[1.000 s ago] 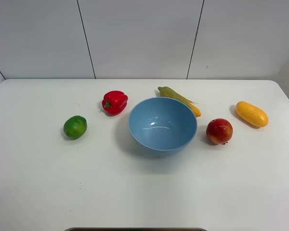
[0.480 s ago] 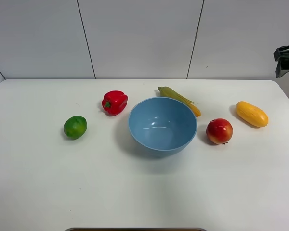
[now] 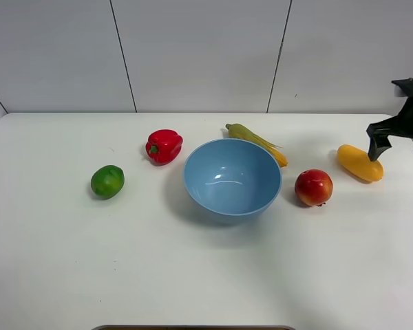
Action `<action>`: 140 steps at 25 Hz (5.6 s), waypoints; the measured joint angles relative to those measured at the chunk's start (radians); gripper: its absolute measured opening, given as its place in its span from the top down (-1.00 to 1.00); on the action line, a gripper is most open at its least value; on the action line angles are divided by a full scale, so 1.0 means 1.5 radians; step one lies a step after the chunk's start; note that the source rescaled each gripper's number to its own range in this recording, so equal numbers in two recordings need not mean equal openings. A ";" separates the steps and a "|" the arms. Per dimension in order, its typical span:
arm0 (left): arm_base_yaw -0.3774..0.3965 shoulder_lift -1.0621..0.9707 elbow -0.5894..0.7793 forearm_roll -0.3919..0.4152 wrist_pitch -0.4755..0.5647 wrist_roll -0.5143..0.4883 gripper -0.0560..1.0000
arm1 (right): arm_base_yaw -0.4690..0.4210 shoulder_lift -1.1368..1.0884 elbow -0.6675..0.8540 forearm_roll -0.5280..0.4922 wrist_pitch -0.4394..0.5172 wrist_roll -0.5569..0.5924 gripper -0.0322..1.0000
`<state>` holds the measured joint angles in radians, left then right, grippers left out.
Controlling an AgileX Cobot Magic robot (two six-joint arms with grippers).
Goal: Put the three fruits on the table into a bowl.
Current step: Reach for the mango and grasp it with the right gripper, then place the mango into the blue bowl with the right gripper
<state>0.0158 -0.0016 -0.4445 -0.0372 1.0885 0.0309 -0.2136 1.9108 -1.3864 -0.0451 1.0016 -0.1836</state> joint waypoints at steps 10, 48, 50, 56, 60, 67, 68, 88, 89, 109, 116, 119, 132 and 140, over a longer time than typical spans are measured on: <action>0.000 0.000 0.000 0.000 0.000 0.000 -1.00 | 0.000 0.078 -0.006 -0.001 -0.085 -0.061 -0.58; 0.000 0.000 0.000 -0.001 0.000 0.000 -1.00 | 0.000 0.198 -0.035 0.104 -0.188 -0.168 -0.60; 0.000 0.000 0.000 -0.001 0.000 0.000 -1.00 | 0.000 0.201 -0.037 0.105 -0.187 -0.168 -0.59; 0.000 0.000 0.000 -0.001 0.000 0.000 -1.00 | 0.000 0.201 -0.037 0.105 -0.187 -0.168 -0.23; 0.000 0.000 0.000 -0.001 0.000 0.000 -1.00 | 0.000 0.202 -0.038 0.107 -0.190 -0.168 0.33; 0.000 0.000 0.000 -0.001 0.000 0.000 -1.00 | 0.000 0.202 -0.038 0.109 -0.196 -0.168 0.90; 0.000 0.000 0.000 -0.001 0.000 0.000 -1.00 | 0.000 0.202 -0.038 0.109 -0.196 -0.168 0.90; 0.000 0.000 0.000 -0.001 0.000 0.000 -1.00 | 0.000 0.192 -0.037 0.120 -0.193 -0.152 0.92; 0.000 0.000 0.000 -0.001 0.000 0.000 -1.00 | 0.000 0.185 -0.037 0.121 -0.189 -0.150 0.92; 0.000 0.000 0.000 -0.001 0.000 0.000 -1.00 | 0.001 -0.051 -0.037 0.188 -0.105 -0.109 0.92; 0.000 0.000 0.000 -0.001 0.000 0.000 -1.00 | 0.080 -0.112 -0.037 0.191 -0.080 -0.109 0.92; 0.000 0.000 0.000 -0.001 0.000 0.000 -1.00 | 0.143 -0.125 -0.037 0.191 -0.059 -0.108 0.92; 0.000 0.000 0.000 -0.002 0.000 0.000 -1.00 | 0.419 -0.105 -0.037 0.186 -0.060 -0.086 0.92; 0.000 0.000 0.000 -0.002 0.000 0.000 -1.00 | 0.484 -0.008 -0.037 0.186 -0.088 -0.085 0.93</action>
<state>0.0158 -0.0016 -0.4445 -0.0401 1.0885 0.0309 0.5126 1.8984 -1.4417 0.2337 0.8694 -0.3109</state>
